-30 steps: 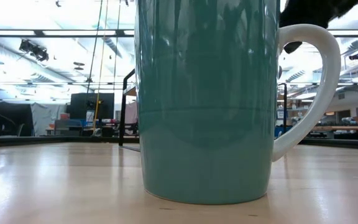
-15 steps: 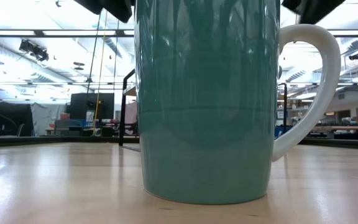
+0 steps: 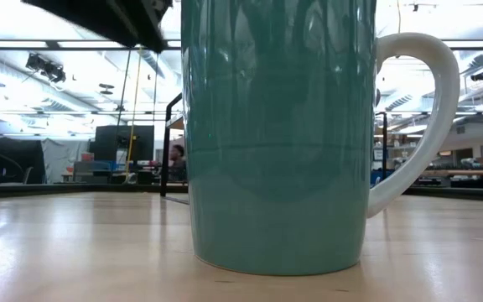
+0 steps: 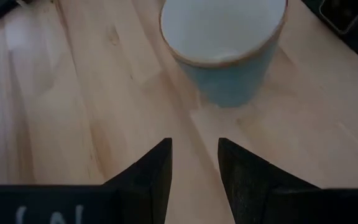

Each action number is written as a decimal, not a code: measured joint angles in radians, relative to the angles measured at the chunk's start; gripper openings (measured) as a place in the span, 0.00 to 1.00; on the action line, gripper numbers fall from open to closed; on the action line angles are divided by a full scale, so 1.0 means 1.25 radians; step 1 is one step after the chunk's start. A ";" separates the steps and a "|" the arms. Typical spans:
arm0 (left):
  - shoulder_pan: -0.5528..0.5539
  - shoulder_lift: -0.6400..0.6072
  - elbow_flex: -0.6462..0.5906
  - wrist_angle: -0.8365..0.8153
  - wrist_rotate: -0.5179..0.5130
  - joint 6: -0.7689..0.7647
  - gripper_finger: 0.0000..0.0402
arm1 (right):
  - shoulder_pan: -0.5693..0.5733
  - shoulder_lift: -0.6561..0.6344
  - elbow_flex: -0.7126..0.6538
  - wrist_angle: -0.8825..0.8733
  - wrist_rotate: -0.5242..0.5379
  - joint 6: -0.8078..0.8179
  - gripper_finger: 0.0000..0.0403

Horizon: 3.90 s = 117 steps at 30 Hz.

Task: Place coffee mugs
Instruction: Put the blue patterned mug on the shelf

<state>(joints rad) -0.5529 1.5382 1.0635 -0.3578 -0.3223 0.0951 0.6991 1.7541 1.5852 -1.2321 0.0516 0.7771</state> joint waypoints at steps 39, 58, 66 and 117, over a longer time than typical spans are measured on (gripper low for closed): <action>0.011 -0.231 -0.097 0.060 -0.083 -0.067 0.34 | 0.174 0.141 -0.084 0.073 -0.038 0.251 0.36; 0.011 -0.231 -0.097 0.061 -0.083 -0.066 0.34 | 0.167 0.114 -0.127 -0.021 0.049 -0.016 0.07; 0.037 -0.232 -0.097 0.055 -0.026 0.036 0.34 | 0.046 0.028 -0.127 -0.052 0.078 -0.195 0.09; 0.351 -0.363 -0.151 0.110 0.274 0.079 0.34 | -0.562 0.023 0.201 -0.136 0.113 -1.013 0.09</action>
<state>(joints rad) -0.1143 1.0840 0.8749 -0.2205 0.0200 0.1940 -0.0039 1.7825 1.8362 -1.4018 0.1924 -0.4895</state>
